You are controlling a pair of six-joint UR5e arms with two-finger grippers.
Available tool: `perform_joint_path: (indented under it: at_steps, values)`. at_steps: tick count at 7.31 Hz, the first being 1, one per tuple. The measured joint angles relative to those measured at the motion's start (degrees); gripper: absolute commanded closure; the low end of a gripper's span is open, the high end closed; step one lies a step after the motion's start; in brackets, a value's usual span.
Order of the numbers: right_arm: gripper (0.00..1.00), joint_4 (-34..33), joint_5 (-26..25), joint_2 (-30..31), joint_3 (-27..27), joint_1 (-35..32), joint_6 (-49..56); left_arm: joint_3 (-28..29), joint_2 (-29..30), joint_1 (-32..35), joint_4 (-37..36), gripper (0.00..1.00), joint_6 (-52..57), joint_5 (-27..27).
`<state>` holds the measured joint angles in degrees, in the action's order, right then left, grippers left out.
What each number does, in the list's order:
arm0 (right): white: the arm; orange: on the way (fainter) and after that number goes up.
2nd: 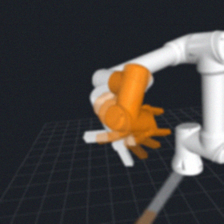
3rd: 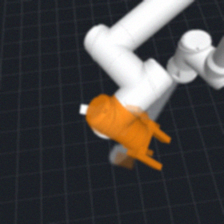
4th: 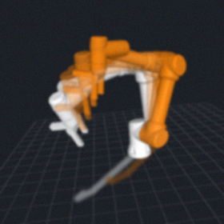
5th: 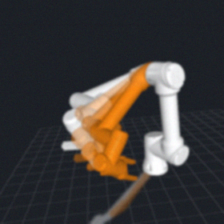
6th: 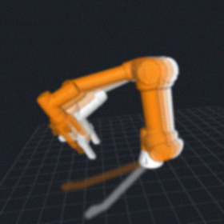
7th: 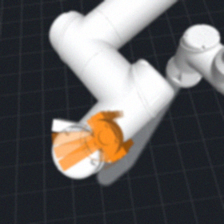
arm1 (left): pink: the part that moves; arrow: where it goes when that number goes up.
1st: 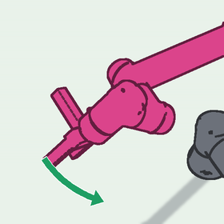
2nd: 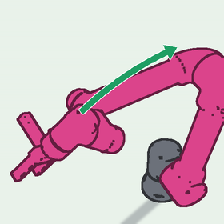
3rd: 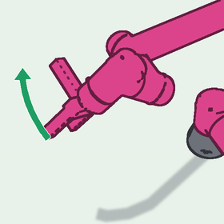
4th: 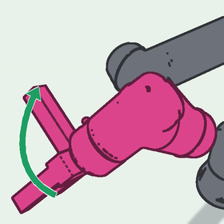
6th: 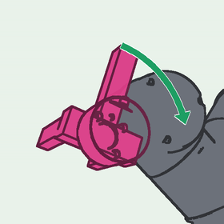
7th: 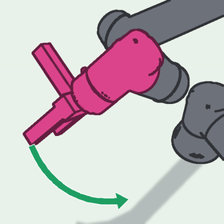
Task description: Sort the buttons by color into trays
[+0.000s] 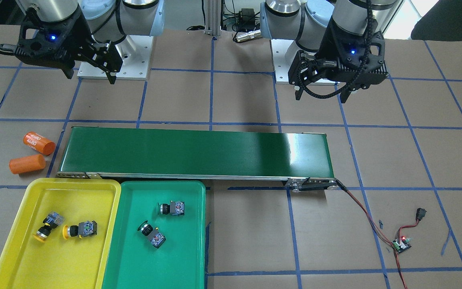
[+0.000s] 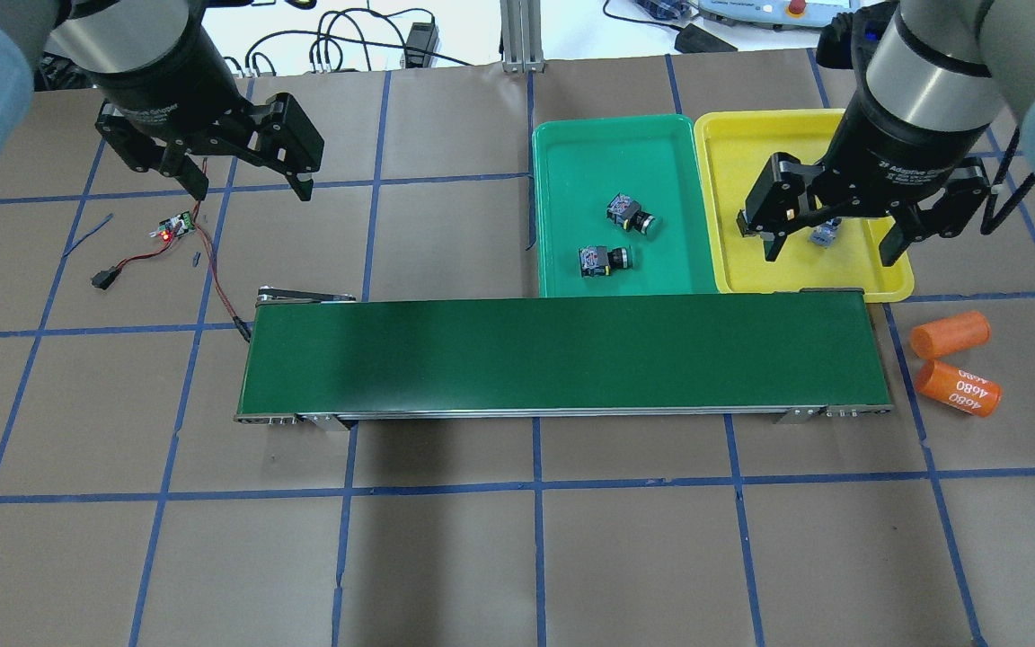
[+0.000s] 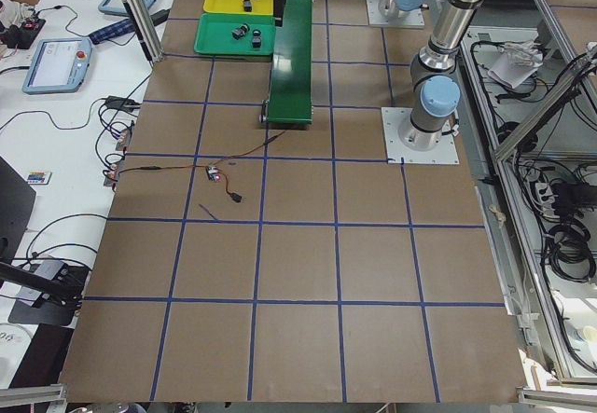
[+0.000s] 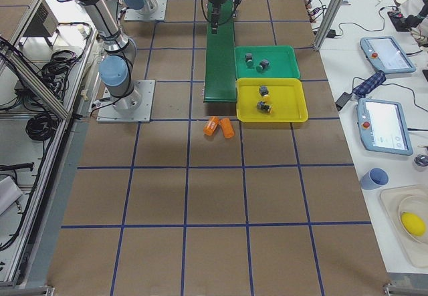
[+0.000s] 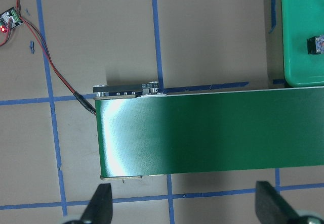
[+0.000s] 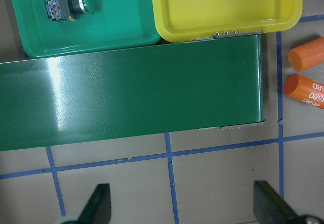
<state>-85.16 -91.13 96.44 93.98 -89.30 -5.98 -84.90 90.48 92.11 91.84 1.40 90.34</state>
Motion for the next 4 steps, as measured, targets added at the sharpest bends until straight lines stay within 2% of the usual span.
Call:
perform_joint_path:
  at_steps: [4]
  values:
    - [0.00,0.1,-0.2,0.3,0.1,0.0,-0.1,0.0,0.0,0.0,0.0,0.00,0.0,0.0]
